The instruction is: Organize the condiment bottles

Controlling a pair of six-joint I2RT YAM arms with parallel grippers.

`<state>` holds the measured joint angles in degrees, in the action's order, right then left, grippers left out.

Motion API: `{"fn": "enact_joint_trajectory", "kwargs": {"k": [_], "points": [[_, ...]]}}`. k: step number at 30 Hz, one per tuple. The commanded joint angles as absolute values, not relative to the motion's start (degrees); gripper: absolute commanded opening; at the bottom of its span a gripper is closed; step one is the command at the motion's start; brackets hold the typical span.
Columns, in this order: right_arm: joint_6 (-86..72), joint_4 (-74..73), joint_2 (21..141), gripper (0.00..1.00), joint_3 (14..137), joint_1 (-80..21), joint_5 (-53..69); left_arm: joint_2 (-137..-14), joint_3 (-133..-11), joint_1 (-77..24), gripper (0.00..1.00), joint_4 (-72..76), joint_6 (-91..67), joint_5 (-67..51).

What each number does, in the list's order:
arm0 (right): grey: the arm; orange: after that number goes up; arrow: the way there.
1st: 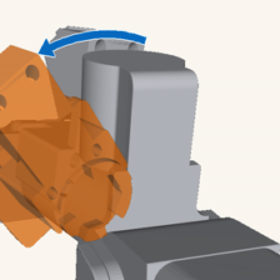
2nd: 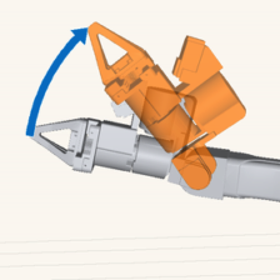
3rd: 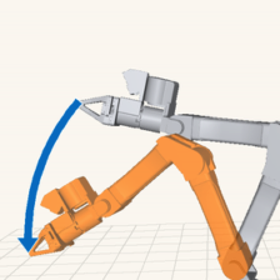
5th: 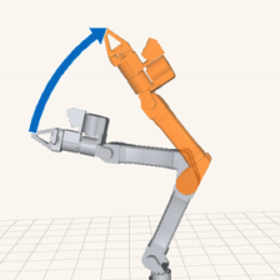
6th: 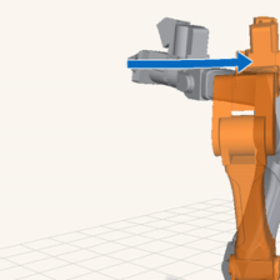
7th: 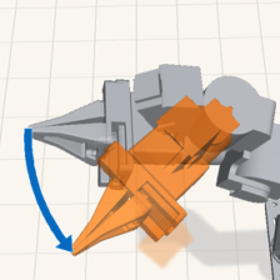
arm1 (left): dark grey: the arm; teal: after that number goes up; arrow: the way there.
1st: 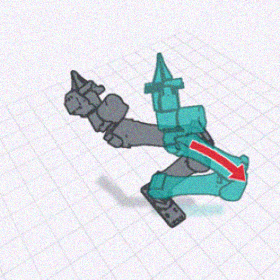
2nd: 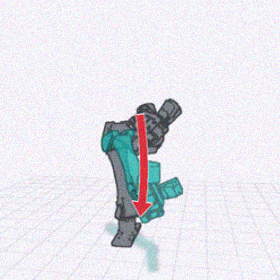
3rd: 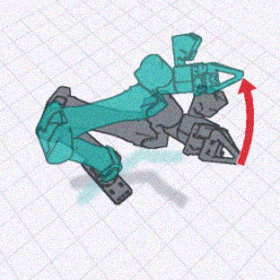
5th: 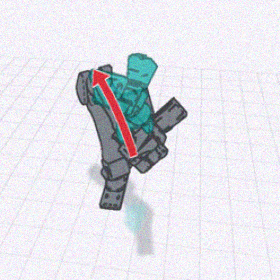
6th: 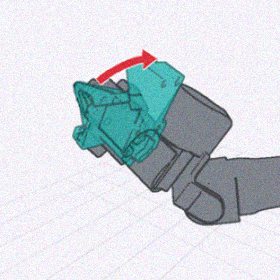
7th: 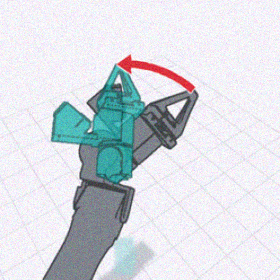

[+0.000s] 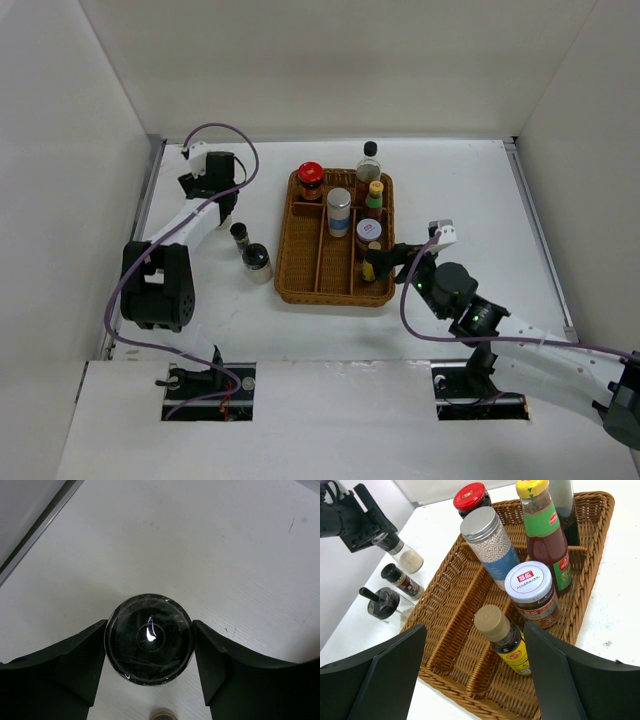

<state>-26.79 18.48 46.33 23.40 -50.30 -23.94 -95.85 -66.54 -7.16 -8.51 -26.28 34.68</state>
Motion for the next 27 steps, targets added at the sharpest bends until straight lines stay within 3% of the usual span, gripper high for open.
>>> {"fn": "enact_joint_trajectory", "kwargs": {"k": [1, 5, 16, 27], "points": [[-26.5, 21.3, 46.1, 0.85, 23.6, -50.8, -23.6, -95.4, -68.4, -6.9, 0.59, -5.8, -25.3, 34.8], [-26.6, 21.5, 46.3, 0.85, 23.5, -50.8, -23.6, -89.7, -66.4, -7.7, 0.51, -3.8, -26.5, 35.2], [-26.5, 21.7, 46.4, 0.85, 23.4, -50.8, -23.6, -75.9, -70.8, -22.0, 0.52, -1.1, -20.2, 39.1], [-26.8, 21.7, 46.9, 0.85, 23.3, -50.5, -23.6, -76.5, -65.6, -35.2, 0.52, 1.3, -23.6, 39.5]]}}
